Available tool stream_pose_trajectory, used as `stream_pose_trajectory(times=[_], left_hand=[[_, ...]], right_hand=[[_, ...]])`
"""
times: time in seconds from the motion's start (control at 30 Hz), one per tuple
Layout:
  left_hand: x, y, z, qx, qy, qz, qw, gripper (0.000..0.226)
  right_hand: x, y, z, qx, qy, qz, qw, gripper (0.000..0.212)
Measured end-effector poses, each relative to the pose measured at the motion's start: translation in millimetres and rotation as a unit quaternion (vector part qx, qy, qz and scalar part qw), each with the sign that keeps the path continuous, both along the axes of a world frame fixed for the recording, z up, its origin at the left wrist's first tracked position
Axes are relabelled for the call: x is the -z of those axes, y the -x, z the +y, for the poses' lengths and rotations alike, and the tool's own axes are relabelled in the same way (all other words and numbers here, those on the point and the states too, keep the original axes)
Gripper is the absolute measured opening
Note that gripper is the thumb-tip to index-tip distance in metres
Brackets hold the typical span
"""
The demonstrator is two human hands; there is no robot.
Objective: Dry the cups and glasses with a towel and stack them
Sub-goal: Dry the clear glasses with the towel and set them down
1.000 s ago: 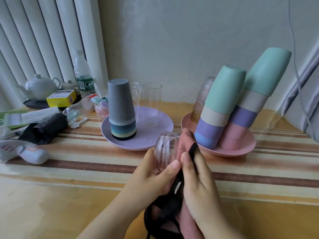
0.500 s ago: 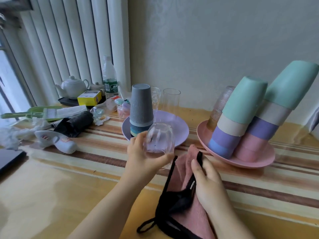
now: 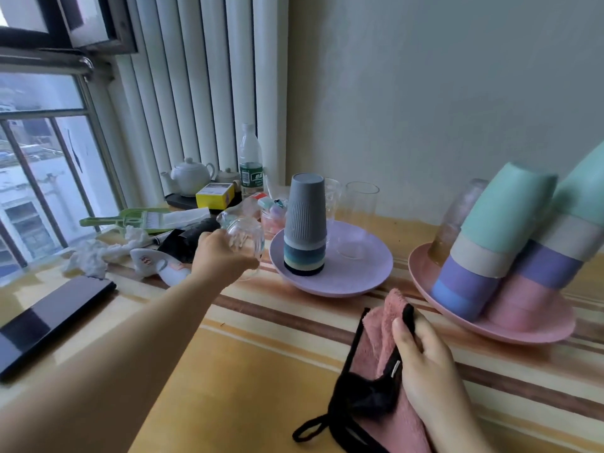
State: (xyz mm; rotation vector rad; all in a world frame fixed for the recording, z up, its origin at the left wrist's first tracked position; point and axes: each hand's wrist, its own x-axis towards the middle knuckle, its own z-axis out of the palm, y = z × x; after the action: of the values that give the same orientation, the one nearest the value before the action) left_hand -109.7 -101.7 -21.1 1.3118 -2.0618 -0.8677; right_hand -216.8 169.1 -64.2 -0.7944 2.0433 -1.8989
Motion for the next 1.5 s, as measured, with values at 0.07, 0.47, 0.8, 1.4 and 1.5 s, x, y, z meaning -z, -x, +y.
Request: stream_pose_trajectory(times=[0.07, 0.47, 0.8, 1.4, 1.5], left_hand=[[3.1, 6.9, -16.6, 0.014, -0.002, -0.020, 1.000, 0.048], [33.7, 34.3, -49.1, 0.010, -0.083, 0.059, 0.995, 0.056], [28.5, 8.2, 16.9, -0.042, 0.182, 0.106, 0.977, 0.058], [-13.5, 195.6, 103.3, 0.046, -0.040, 0.071, 0.996, 0.076], [-17.7, 212.2, 104.8, -0.014, -0.084, 0.096, 0.992, 0.086]], right_hand=[[1.2, 0.8, -0.8, 0.002, 0.001, 0.000, 1.000, 0.027], [2.4, 1.6, -5.9, 0.038, 0.035, -0.027, 0.998, 0.032], [-0.5, 3.6, -3.0, 0.021, 0.031, -0.002, 0.999, 0.028], [-7.0, 18.0, 5.8, 0.098, 0.130, -0.008, 0.987, 0.029], [-2.3, 21.3, 2.8, 0.125, 0.169, -0.019, 0.977, 0.033]])
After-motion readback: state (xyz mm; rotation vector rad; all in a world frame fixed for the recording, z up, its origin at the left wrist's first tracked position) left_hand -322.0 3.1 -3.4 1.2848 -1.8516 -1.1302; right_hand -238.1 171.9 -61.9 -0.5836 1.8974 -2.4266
